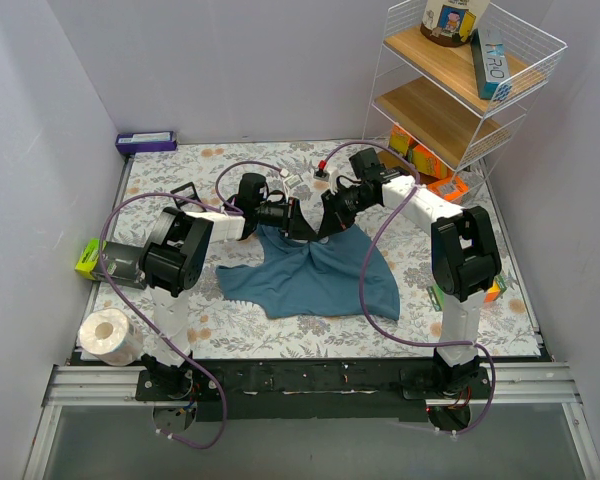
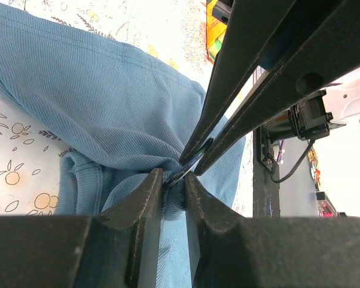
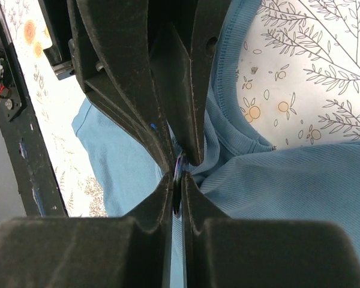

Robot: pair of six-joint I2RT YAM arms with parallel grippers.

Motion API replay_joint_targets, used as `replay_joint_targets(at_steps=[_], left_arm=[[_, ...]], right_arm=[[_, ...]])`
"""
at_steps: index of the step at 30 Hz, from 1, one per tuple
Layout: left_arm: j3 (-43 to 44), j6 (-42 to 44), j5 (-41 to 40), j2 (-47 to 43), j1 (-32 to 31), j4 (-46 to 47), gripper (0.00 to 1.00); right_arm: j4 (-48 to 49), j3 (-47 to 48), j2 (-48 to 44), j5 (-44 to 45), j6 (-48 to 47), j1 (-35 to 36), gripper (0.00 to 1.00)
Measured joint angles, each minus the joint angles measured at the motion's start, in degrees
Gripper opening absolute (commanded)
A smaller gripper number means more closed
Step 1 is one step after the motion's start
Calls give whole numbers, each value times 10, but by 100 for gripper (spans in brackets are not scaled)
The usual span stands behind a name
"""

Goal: Remove the brooch from the garment

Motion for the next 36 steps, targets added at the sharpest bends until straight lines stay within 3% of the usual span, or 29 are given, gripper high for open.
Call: replay_joint_targets(at_steps=[6,16,22,27,36], left_arm=[[0,12,0,-1,0,-9,0],[0,34,-11,-7,-2,-19,0],[1,42,-15,-7,-4,-22,0],[3,51,-15,-7,-4,-31,0],[4,57,-15,-7,-4,-37,0]], right_arm=[[-1,0,0,2,0,0,22],[-1,0,0,3,7,-4,21],[-1,0,0,2,9,-5,29],[-1,0,0,1,9,-5,24],[-1,0,0,3,7,-5,24]])
